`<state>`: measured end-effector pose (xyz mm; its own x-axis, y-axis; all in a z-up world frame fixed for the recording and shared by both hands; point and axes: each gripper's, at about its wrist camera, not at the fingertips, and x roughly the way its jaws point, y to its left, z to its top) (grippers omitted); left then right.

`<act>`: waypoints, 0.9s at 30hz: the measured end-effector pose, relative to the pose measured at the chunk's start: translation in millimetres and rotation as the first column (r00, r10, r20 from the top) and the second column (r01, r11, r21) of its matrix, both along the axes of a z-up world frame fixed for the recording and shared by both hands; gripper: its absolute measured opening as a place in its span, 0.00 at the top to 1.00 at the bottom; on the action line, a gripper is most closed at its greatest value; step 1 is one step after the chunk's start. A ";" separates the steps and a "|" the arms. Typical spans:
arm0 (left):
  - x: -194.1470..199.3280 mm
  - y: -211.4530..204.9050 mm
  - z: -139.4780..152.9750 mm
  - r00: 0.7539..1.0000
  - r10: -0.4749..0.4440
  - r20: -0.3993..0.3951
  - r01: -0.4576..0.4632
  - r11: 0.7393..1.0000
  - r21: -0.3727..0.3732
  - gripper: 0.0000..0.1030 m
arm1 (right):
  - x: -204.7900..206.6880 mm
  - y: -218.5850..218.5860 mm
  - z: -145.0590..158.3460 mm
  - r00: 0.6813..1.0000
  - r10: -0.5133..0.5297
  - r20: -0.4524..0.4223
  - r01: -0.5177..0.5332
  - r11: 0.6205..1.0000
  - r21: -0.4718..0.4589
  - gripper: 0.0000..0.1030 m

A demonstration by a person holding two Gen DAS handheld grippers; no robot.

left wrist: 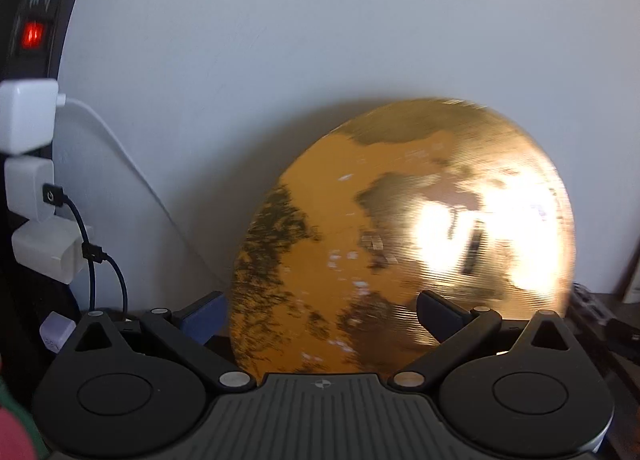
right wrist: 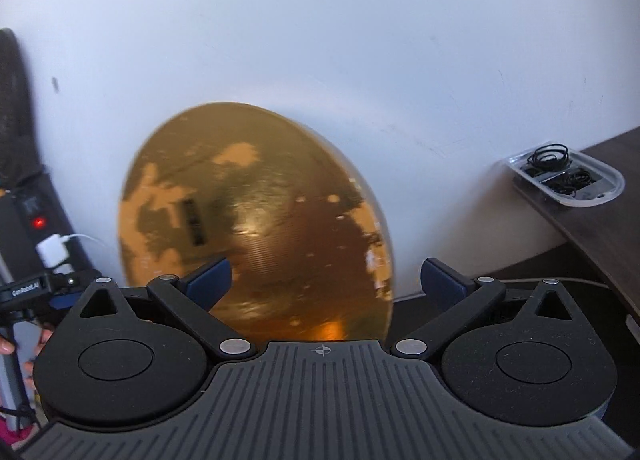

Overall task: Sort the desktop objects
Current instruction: 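Move both tools toward the gold lid leaning against the wall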

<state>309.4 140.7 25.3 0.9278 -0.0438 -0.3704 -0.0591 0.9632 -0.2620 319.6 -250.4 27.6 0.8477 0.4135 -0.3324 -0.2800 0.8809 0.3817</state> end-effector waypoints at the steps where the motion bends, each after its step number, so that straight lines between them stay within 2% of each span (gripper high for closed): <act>1: 4.9 2.3 -3.5 1.000 0.002 0.001 -0.002 1.000 -0.003 0.01 | 6.1 -1.9 -3.9 1.000 0.001 0.007 -0.001 1.000 0.002 0.00; 5: 17.4 10.5 -16.0 1.000 -0.003 0.028 0.004 0.999 -0.047 0.01 | 26.5 -7.6 -18.1 0.999 0.020 0.034 -0.020 1.000 0.004 0.00; 10: 24.8 22.6 -33.2 0.999 -0.011 0.045 0.018 0.985 -0.173 0.01 | 46.0 -12.0 -37.5 0.997 0.067 0.035 -0.069 0.996 0.055 0.00; 13: 21.9 23.4 -39.5 0.997 -0.029 0.077 0.041 0.986 -0.162 0.01 | 52.4 -11.6 -46.9 0.993 0.105 0.056 -0.110 0.991 0.077 0.00; 16: 21.9 22.5 -43.2 0.995 -0.025 0.096 0.038 0.989 -0.140 0.00 | 56.8 -7.4 -51.7 0.986 0.145 0.082 -0.150 0.987 0.056 0.00; 20: 24.6 23.9 -48.8 0.995 -0.015 0.100 0.029 0.989 -0.144 0.01 | 67.7 -1.9 -56.0 0.986 0.142 0.086 -0.143 0.990 -0.001 0.00; 27: 36.5 25.5 -64.8 0.996 0.033 0.080 -0.019 0.985 -0.169 0.00 | 83.6 1.1 -59.8 0.983 0.156 0.094 -0.153 0.987 -0.037 0.00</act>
<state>346.0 166.2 -39.4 0.9566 -0.0743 -0.2820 -0.0551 0.9036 -0.4248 403.1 -249.3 -32.2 0.8029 0.5334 -0.2660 -0.4481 0.8345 0.3206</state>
